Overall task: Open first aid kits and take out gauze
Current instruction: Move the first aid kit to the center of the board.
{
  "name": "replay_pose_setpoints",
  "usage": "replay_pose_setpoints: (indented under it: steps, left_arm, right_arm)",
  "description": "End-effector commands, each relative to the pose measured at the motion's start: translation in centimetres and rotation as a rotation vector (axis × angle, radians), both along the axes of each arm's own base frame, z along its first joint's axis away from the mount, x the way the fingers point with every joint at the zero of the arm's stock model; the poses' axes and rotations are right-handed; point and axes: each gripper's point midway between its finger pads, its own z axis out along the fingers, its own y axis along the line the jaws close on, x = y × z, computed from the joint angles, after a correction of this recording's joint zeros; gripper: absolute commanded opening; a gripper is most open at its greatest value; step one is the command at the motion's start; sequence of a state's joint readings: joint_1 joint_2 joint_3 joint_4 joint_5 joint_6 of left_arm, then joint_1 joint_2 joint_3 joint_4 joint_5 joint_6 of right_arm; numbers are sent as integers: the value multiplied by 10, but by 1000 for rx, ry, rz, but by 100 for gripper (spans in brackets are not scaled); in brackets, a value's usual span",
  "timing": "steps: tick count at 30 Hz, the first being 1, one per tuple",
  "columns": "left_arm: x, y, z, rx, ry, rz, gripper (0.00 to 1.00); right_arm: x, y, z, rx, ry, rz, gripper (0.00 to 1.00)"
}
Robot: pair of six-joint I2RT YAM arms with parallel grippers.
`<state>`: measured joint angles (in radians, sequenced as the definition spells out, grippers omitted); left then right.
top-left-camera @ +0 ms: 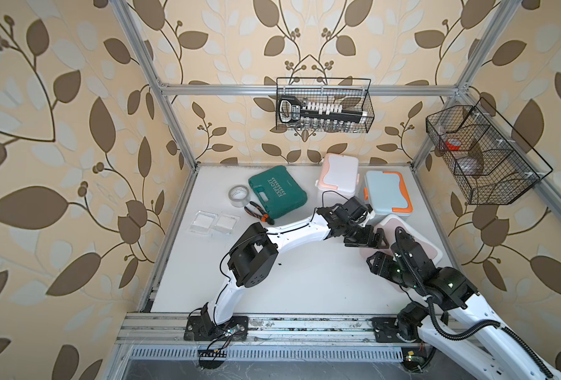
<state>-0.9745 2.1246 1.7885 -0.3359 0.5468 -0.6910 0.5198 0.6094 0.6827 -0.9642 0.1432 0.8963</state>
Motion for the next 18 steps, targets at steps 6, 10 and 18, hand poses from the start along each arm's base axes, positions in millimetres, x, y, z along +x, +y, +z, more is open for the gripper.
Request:
replay_pose_setpoints:
  steps: [6, 10, 18]
  left_arm:
    - [19, 16, 43, -58, -95, 60, 99]
    - [20, 45, 56, -37, -150, 111, 99]
    - [33, 116, 81, 22, -269, 279, 99]
  right_arm:
    - [19, 1, 25, 29, -63, 8, 77]
    - [23, 37, 33, 186, -100, 135, 77]
    - [38, 67, 26, 284, -96, 222, 78]
